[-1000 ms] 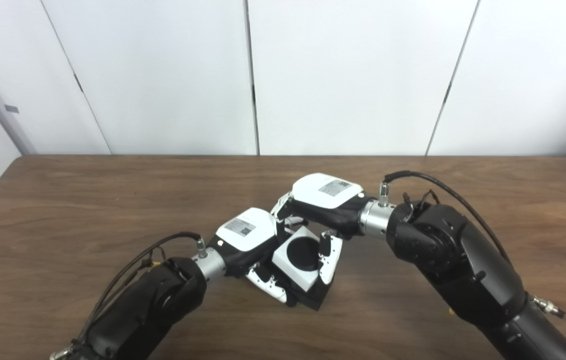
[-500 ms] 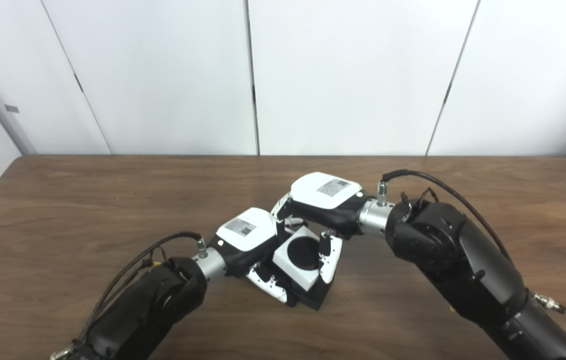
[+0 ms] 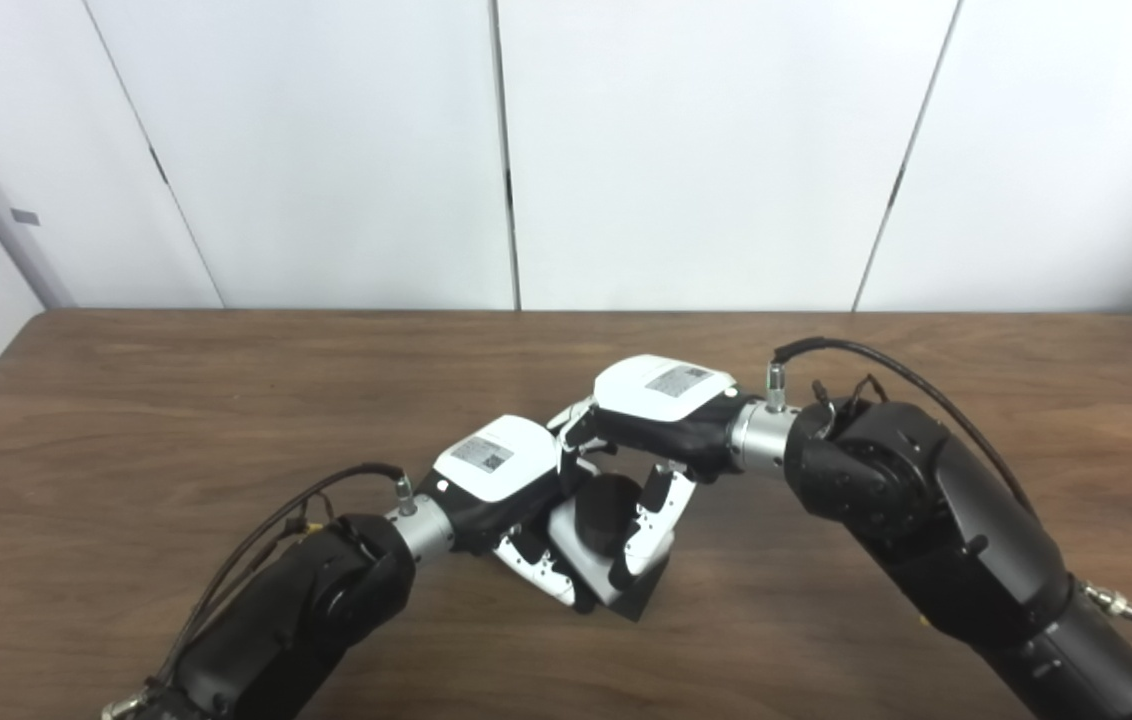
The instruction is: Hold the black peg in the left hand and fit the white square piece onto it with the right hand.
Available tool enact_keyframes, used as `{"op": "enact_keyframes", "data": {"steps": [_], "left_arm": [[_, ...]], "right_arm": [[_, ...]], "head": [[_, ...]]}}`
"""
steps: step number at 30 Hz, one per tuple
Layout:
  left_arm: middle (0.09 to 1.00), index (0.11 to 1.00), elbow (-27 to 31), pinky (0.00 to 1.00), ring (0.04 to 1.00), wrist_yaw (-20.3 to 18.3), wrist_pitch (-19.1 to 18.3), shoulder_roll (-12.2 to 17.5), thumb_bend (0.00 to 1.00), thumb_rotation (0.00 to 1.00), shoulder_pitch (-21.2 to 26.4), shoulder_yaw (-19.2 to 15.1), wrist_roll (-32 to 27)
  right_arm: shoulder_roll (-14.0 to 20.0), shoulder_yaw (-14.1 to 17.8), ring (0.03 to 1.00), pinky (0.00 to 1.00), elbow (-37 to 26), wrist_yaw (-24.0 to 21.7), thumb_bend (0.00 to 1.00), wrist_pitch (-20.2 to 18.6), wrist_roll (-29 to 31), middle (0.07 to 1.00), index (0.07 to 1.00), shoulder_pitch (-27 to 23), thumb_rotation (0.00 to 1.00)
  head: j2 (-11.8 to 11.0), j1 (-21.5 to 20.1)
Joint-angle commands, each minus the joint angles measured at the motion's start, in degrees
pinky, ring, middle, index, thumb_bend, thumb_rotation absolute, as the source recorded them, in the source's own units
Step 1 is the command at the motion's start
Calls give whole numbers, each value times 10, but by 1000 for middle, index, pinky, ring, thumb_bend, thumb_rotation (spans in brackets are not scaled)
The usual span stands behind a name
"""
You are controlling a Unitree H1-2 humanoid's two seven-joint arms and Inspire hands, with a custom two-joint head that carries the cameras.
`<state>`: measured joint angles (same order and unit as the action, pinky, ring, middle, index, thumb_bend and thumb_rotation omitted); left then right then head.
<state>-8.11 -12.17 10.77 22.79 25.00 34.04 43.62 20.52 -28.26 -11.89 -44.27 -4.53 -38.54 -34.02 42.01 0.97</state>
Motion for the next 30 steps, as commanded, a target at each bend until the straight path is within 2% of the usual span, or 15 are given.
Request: {"op": "enact_keyframes", "data": {"steps": [1,15,19,24,30], "left_arm": [[910,493,-18,843,933,-43,-5,8,521,78,-19,22,28],[913,493,-13,845,937,-46,-4,14,521,78,-20,20,29],[913,493,-13,841,935,-45,-5,14,521,77,-20,20,29],[909,493,-13,831,927,-40,-1,16,521,77,-20,18,30],[913,493,-10,840,928,-45,-3,17,521,77,-19,17,27]], "right_arm": [[16,8,848,782,-11,-7,980,-3,3,827,819,-8,388],[33,19,841,761,-17,-7,965,-8,6,828,819,-6,399],[40,30,838,760,-19,-3,945,-7,11,828,816,-4,367],[51,56,825,734,-26,8,908,-9,15,823,803,5,285],[61,117,822,709,-49,22,862,-39,33,819,789,28,193]], "head": [[1,0],[4,-7],[2,-8],[2,-8],[3,-9]]}}
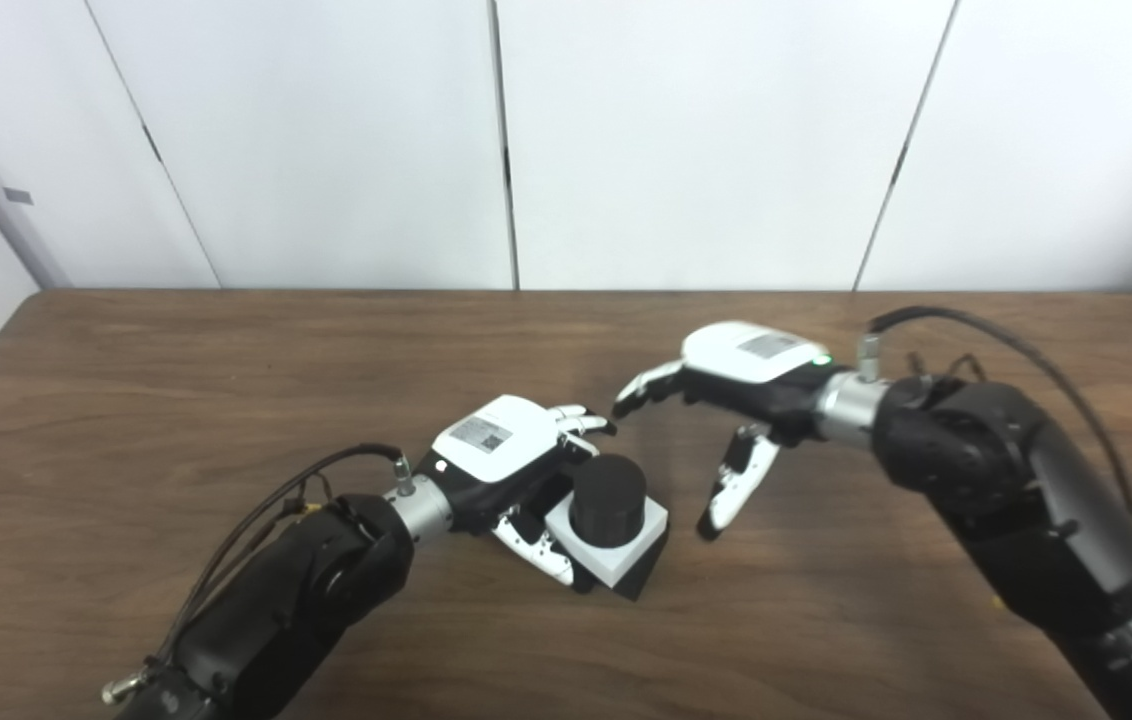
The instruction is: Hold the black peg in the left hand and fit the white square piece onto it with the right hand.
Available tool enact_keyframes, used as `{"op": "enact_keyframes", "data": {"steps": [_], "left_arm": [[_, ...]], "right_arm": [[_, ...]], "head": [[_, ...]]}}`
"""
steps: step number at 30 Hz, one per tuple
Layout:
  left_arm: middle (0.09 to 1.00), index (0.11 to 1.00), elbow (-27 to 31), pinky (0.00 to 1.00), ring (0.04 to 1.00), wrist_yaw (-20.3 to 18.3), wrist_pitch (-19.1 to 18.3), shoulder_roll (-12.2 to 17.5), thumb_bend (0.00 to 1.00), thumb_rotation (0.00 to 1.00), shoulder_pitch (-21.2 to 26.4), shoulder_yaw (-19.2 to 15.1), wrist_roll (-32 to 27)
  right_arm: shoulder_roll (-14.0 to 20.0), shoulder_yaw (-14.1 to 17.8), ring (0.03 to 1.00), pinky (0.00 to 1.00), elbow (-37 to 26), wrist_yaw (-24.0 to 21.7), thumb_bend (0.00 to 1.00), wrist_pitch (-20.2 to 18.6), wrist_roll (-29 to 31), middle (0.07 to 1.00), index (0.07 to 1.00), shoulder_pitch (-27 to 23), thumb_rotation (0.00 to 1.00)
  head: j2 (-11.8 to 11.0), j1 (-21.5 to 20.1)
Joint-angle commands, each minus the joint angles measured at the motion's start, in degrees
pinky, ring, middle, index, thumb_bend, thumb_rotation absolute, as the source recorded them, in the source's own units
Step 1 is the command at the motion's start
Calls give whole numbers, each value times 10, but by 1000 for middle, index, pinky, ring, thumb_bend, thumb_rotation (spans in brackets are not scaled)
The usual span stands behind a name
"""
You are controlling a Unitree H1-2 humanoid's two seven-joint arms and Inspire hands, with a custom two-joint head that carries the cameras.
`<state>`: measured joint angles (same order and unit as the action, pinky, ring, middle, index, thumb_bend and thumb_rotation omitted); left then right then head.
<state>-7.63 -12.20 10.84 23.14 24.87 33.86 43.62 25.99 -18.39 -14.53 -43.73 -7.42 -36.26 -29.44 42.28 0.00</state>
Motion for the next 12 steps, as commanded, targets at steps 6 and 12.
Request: {"op": "enact_keyframes", "data": {"steps": [6,12], "left_arm": [[910,493,-17,835,925,-45,-4,14,521,77,-18,19,28],[909,493,-17,832,928,-44,-2,14,521,78,-18,20,29]], "right_arm": [[23,72,824,707,-33,50,825,-15,39,818,787,20,152],[28,113,805,677,-27,96,810,-12,55,797,769,66,147]], "head": [[-2,1],[-2,-3]]}}
